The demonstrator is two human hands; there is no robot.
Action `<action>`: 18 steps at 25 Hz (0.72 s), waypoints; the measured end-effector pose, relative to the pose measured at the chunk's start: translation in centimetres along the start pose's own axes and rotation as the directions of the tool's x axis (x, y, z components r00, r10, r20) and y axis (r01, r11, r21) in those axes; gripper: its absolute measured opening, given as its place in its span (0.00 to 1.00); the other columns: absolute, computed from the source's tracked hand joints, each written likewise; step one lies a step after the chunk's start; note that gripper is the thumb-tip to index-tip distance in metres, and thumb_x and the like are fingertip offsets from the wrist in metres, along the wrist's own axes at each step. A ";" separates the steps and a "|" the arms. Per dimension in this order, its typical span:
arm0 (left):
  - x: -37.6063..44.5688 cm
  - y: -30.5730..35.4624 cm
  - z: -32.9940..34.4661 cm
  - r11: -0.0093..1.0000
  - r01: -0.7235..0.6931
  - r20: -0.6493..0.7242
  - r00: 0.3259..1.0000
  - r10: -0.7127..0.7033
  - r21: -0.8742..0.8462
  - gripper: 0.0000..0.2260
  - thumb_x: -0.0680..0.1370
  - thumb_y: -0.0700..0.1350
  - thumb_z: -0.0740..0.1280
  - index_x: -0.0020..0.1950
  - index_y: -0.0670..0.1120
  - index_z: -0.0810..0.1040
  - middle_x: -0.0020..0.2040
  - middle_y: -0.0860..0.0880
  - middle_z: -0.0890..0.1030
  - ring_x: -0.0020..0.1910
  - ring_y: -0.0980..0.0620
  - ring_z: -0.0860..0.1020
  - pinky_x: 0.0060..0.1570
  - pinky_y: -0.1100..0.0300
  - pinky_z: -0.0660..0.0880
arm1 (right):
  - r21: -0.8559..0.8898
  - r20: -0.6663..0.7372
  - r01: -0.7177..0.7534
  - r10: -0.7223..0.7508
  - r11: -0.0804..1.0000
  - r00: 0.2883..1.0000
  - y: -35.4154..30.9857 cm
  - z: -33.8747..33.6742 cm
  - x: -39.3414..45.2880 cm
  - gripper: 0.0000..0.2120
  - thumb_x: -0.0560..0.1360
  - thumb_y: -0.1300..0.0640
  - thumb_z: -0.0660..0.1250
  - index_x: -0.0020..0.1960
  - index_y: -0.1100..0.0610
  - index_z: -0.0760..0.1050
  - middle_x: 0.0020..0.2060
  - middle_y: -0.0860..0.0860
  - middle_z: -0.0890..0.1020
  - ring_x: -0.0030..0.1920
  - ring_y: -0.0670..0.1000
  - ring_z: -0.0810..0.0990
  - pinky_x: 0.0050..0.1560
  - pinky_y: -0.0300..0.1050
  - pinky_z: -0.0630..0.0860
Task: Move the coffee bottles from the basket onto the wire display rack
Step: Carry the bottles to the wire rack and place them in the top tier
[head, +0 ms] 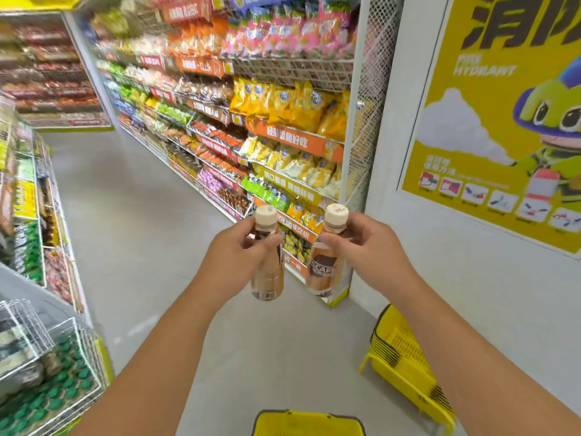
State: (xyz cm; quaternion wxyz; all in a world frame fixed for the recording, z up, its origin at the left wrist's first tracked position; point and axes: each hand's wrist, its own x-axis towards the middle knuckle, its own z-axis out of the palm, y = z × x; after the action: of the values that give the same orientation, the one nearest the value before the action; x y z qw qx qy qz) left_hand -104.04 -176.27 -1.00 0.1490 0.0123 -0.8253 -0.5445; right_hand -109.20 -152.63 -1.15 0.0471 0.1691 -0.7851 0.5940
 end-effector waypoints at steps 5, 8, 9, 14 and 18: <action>-0.7 4.4 -0.7 0.999 0.024 -0.137 0.990 -0.020 0.023 0.04 0.78 0.49 0.73 0.51 0.59 0.84 0.45 0.60 0.85 0.40 0.65 0.81 0.41 0.70 0.75 | -0.034 0.127 0.110 -0.105 0.993 0.986 -4.5 -2.5 2.5 0.06 0.77 0.49 0.74 0.53 0.44 0.84 0.46 0.45 0.87 0.49 0.49 0.84 0.54 0.50 0.80; -1.4 6.6 -0.9 0.999 0.031 -0.216 0.976 -0.026 0.023 0.06 0.77 0.49 0.74 0.52 0.59 0.84 0.45 0.61 0.85 0.41 0.65 0.81 0.41 0.69 0.75 | -0.012 0.190 0.158 -0.153 0.987 0.970 -6.5 -4.1 3.6 0.06 0.76 0.50 0.75 0.54 0.47 0.84 0.45 0.46 0.87 0.47 0.47 0.85 0.51 0.45 0.80; -1.5 7.1 -1.1 0.999 0.039 -0.247 0.969 -0.032 0.025 0.05 0.77 0.50 0.74 0.51 0.60 0.84 0.45 0.62 0.85 0.44 0.63 0.82 0.44 0.65 0.77 | 0.002 0.205 0.168 -0.165 0.986 0.965 -6.8 -4.4 4.0 0.07 0.76 0.51 0.76 0.53 0.47 0.85 0.45 0.47 0.87 0.46 0.46 0.85 0.49 0.43 0.80; -3.7 9.5 -2.4 0.996 0.091 -0.378 0.922 -0.088 -0.008 0.07 0.74 0.53 0.75 0.52 0.58 0.85 0.47 0.56 0.86 0.51 0.51 0.84 0.57 0.44 0.81 | 0.091 0.324 0.192 -0.211 0.977 0.922 -8.3 -4.1 5.0 0.06 0.75 0.53 0.77 0.52 0.49 0.86 0.40 0.43 0.87 0.38 0.38 0.83 0.38 0.30 0.76; -6.5 11.2 -5.2 0.990 0.140 -0.452 0.884 -0.118 0.014 0.18 0.65 0.63 0.74 0.52 0.60 0.85 0.47 0.55 0.86 0.51 0.50 0.84 0.56 0.42 0.82 | 0.132 0.405 0.232 -0.266 0.964 0.875 -10.7 -0.7 5.1 0.08 0.73 0.51 0.78 0.51 0.50 0.86 0.42 0.48 0.88 0.44 0.46 0.86 0.47 0.42 0.79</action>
State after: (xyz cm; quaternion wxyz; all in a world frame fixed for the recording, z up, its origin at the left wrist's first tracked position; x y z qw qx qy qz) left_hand -94.91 -175.25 9.48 0.2992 0.1962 -0.7780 -0.5164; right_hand -110.66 -155.57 10.24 -0.0533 0.3939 -0.7243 0.5633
